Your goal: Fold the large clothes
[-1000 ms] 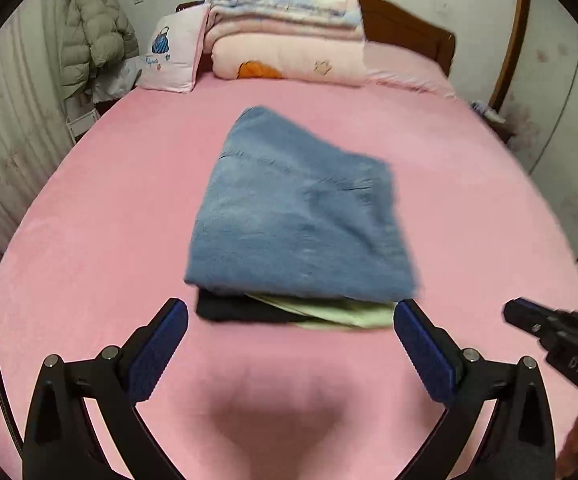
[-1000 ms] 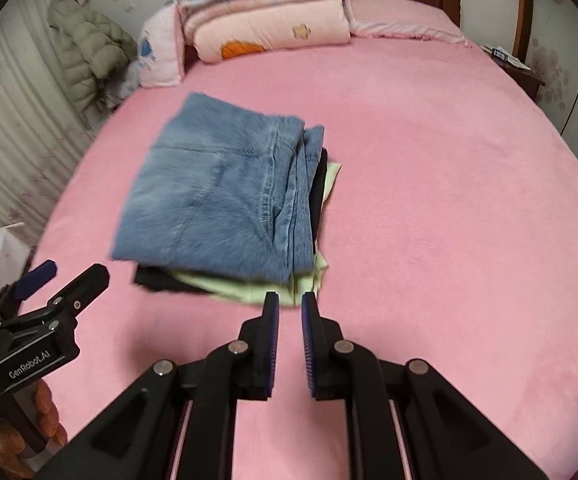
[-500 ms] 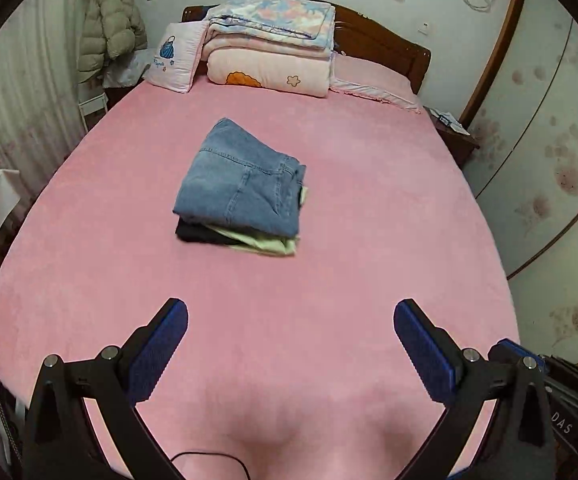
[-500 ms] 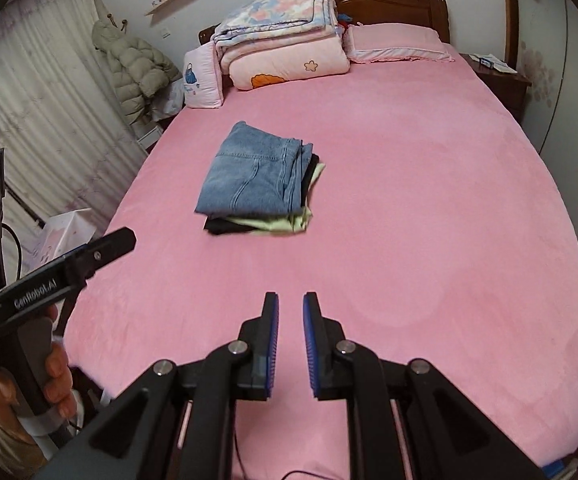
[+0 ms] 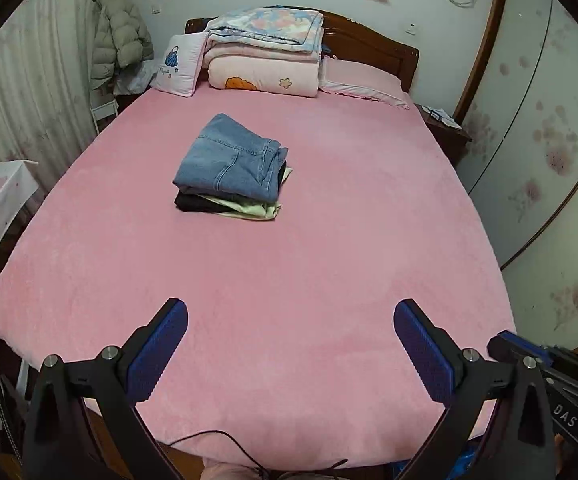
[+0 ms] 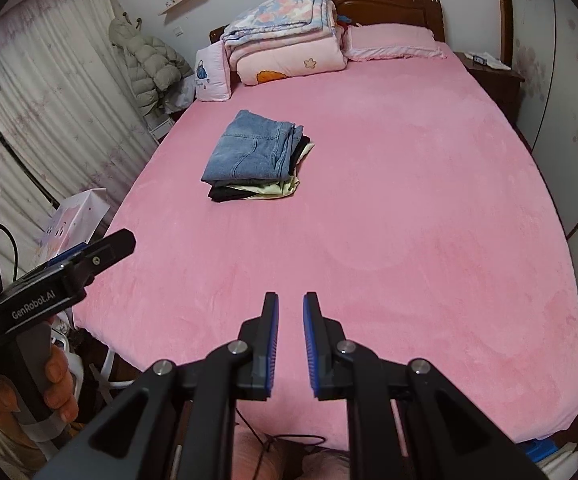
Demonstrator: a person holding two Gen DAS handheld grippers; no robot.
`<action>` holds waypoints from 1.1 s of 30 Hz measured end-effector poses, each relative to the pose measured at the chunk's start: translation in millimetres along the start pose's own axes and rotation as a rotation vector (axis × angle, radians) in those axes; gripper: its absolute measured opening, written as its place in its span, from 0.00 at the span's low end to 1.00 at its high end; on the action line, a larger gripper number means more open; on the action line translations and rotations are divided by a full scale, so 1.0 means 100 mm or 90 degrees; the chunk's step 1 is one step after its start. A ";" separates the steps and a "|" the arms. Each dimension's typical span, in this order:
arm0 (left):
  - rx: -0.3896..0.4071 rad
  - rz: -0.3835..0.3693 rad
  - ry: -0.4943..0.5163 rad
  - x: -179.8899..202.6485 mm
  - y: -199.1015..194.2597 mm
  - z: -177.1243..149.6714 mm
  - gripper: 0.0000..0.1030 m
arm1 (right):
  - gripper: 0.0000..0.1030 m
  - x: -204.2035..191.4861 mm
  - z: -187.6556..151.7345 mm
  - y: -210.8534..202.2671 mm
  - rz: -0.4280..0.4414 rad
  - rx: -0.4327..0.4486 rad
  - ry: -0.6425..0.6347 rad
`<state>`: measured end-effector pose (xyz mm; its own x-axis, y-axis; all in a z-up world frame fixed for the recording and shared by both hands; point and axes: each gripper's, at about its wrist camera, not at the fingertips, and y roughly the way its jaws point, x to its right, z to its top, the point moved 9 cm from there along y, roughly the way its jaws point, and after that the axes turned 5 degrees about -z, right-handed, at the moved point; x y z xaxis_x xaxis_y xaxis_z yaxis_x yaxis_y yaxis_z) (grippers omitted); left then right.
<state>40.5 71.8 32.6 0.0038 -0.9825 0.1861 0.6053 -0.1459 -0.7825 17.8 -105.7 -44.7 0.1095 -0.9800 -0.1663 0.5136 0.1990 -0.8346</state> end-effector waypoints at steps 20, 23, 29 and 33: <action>-0.028 0.006 0.071 0.35 0.18 -0.17 1.00 | 0.12 0.13 -0.12 -0.08 -0.076 0.051 0.026; -0.033 0.009 0.085 0.38 0.22 -0.15 1.00 | 0.12 0.13 -0.12 -0.03 -0.083 0.045 0.028; -0.043 0.008 0.087 0.38 0.29 -0.12 1.00 | 0.12 0.13 -0.11 0.08 -0.095 0.025 0.020; -0.046 0.006 0.085 0.38 0.28 -0.13 1.00 | 0.12 0.13 -0.09 0.11 -0.103 0.022 0.016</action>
<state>47.5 28.3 10.0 -0.0990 -0.9899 0.1018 0.5469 -0.1396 -0.8255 17.9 -116.6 -60.8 0.0015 -0.9990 -0.0441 0.5524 0.0376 -0.8328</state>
